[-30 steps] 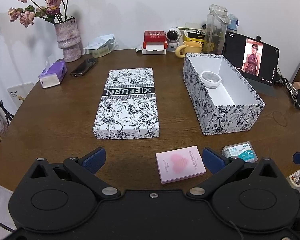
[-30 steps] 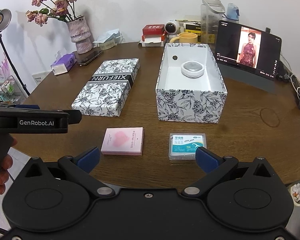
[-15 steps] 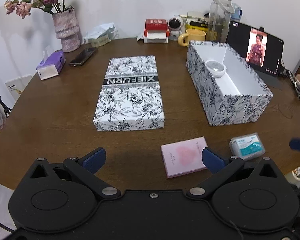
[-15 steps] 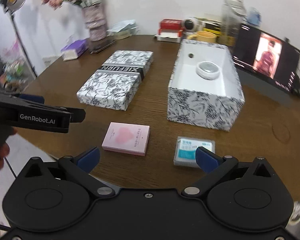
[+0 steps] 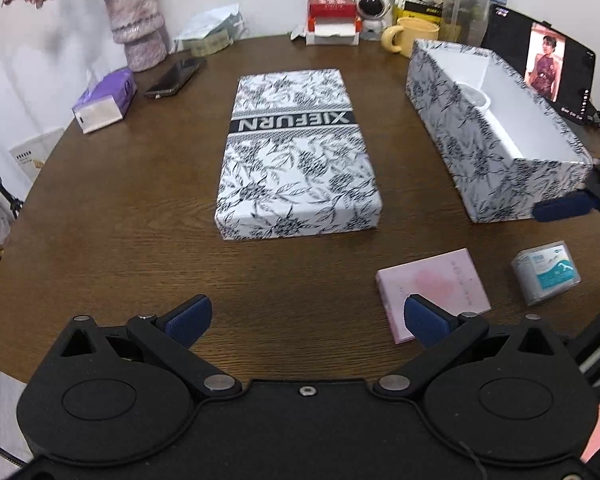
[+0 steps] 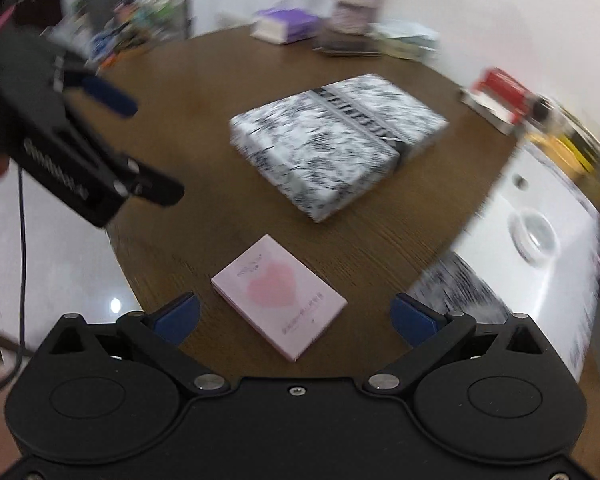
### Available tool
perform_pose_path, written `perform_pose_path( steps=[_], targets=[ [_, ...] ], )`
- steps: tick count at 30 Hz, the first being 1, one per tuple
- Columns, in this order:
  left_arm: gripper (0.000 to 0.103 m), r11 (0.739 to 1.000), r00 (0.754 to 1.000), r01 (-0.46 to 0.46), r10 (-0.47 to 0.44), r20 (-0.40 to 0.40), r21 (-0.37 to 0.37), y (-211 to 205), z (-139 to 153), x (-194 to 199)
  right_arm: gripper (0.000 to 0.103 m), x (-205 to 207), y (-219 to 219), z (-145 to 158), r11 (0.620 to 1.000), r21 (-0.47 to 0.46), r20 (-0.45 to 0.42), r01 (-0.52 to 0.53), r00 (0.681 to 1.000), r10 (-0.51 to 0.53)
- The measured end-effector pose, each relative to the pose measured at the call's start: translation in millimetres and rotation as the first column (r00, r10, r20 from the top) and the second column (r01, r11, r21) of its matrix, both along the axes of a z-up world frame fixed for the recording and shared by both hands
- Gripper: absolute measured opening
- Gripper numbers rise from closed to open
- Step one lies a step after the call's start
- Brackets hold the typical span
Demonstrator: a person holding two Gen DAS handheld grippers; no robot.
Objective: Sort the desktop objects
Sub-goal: 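Move the right tool to the pink eyeshadow palette box and grasp it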
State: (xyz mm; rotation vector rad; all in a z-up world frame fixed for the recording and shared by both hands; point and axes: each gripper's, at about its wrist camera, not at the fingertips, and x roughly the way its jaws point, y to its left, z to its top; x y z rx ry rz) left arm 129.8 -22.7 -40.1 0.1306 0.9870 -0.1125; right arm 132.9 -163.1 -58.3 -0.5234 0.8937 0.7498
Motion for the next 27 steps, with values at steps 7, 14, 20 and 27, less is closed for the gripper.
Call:
perform_pose_path(
  steps=[7,14,20,27],
  targets=[
    [0.103,0.998,0.999,0.022,-0.019,-0.048,0.057,7.0,-11.5,14.2,0.098,23.0,24.5,-33.6,0.963,-0.070,-0.104,-0.261,0.962,0.253],
    [0.103,0.997,0.992,0.058,-0.052,-0.112,0.052,8.7,-25.7,26.0,0.097,41.0,37.1,-53.5,0.916,-0.096,-0.183,-0.391,0.911,0.370],
    [0.103,0.997,0.989,0.059,-0.050,-0.142,0.056,8.5,-34.2,35.2,0.090,52.7,36.4,-61.3,0.885,-0.106,-0.258,-0.453,0.872,0.416],
    [0.103,0.995,0.984,0.085,-0.075,-0.162,0.056,4.4,-39.4,39.3,0.089,47.2,37.4,-64.8,0.839,-0.150,-0.266,-0.522,0.839,0.474]
  ],
)
